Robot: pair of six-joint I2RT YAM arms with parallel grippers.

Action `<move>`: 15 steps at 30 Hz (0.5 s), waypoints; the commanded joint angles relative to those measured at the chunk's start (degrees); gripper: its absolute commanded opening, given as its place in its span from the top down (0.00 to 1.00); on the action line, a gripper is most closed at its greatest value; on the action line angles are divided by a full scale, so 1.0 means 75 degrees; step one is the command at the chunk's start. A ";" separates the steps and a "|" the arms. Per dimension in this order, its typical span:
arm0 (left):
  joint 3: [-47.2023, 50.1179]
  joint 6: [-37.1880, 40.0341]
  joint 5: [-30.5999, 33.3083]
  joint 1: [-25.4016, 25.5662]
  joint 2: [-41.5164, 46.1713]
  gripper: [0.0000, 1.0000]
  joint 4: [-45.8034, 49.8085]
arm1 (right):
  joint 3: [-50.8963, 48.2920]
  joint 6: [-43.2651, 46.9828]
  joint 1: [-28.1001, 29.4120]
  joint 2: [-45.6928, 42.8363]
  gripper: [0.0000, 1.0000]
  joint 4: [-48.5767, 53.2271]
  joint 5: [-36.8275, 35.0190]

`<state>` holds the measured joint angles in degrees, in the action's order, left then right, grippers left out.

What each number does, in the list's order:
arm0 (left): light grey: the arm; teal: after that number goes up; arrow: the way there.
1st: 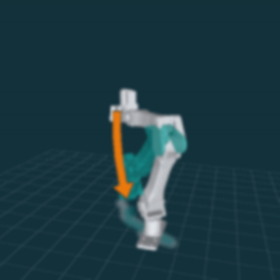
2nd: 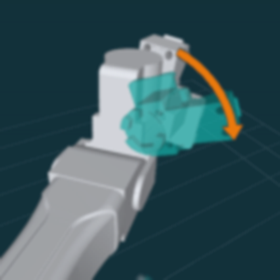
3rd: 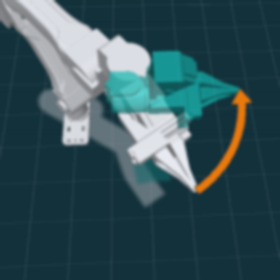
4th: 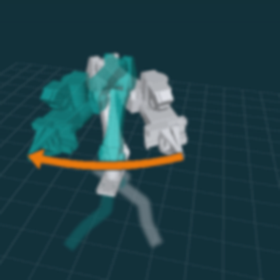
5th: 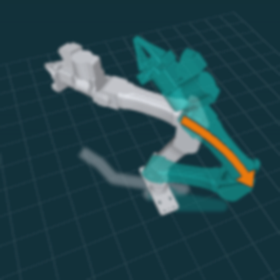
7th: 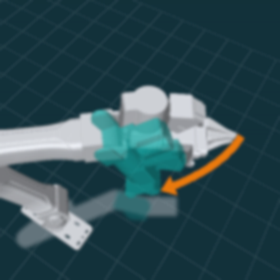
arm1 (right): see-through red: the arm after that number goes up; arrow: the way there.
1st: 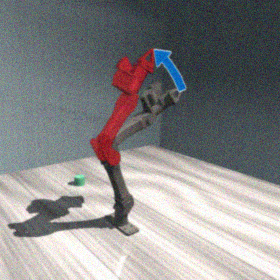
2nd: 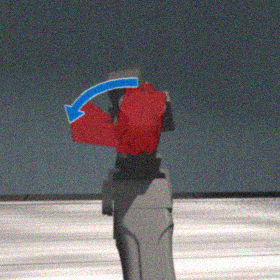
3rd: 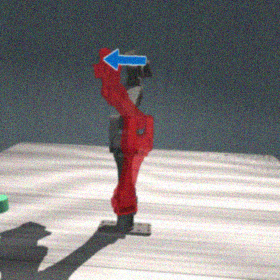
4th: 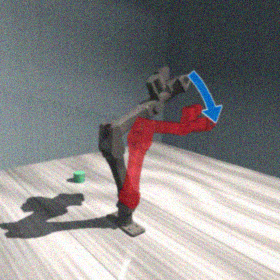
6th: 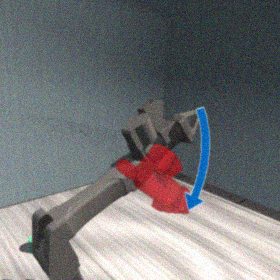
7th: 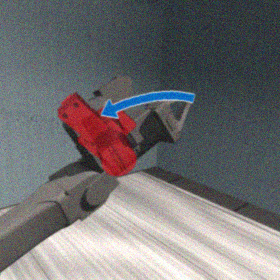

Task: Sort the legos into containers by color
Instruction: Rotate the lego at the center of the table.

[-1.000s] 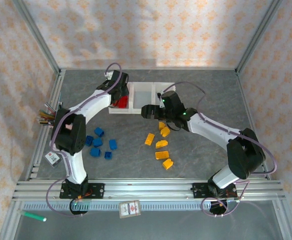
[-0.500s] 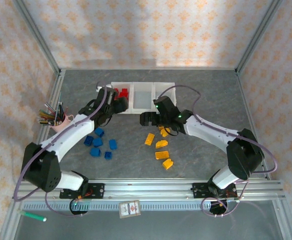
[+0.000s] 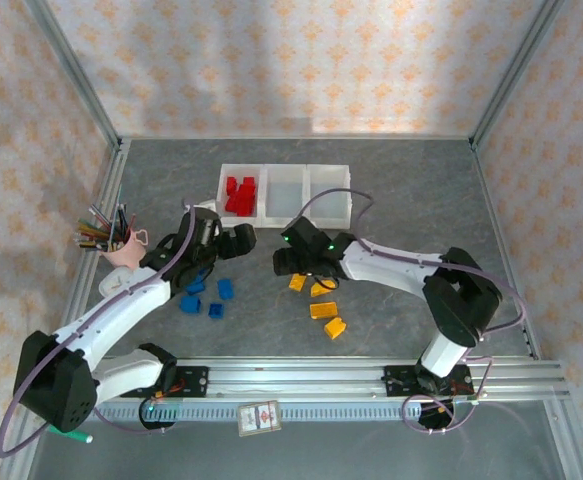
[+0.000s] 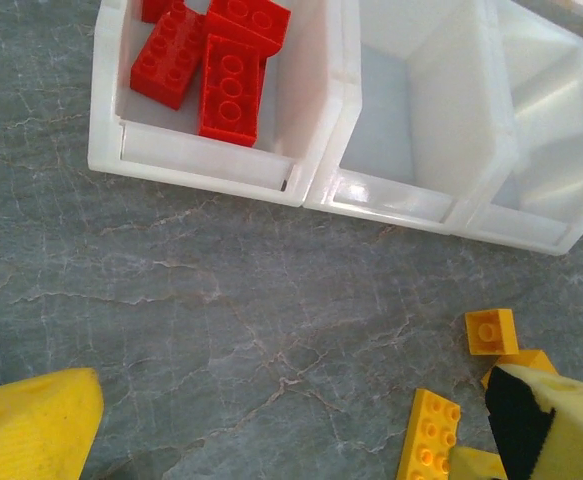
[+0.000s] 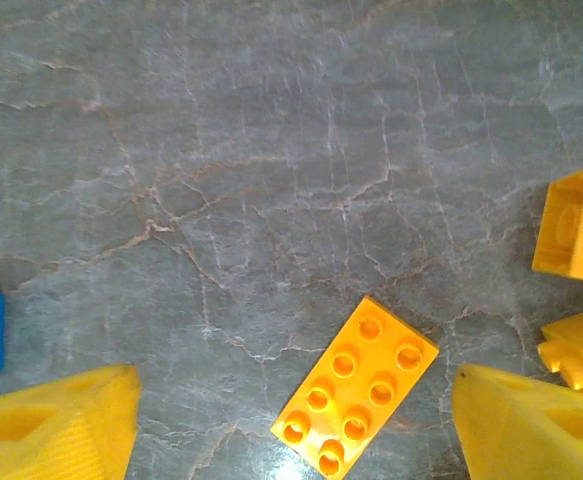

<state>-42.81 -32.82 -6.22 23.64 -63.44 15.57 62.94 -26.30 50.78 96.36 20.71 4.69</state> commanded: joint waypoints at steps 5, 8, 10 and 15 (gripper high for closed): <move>0.0412 -0.0521 -0.0167 0.0024 0.0475 0.01 -0.0266 | 0.0323 -0.0593 0.0343 0.0538 0.23 0.0508 -0.0940; 0.0427 -0.0590 -0.0095 0.0024 0.0478 0.01 -0.0219 | 0.0393 -0.0661 0.0358 0.0715 0.23 0.0532 -0.1020; 0.0451 -0.0642 -0.0039 0.0024 0.0478 0.01 -0.0213 | 0.0405 -0.0666 0.0360 0.0807 0.22 0.0480 -0.1064; 0.0493 -0.0722 0.0062 0.0012 0.0513 0.01 -0.0172 | 0.0647 -0.0588 0.0354 0.1266 0.20 0.0414 -0.1109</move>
<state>-39.92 -37.10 -6.83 23.64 -60.45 14.92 65.56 -30.04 53.47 104.01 23.22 -0.91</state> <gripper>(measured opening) 0.994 0.800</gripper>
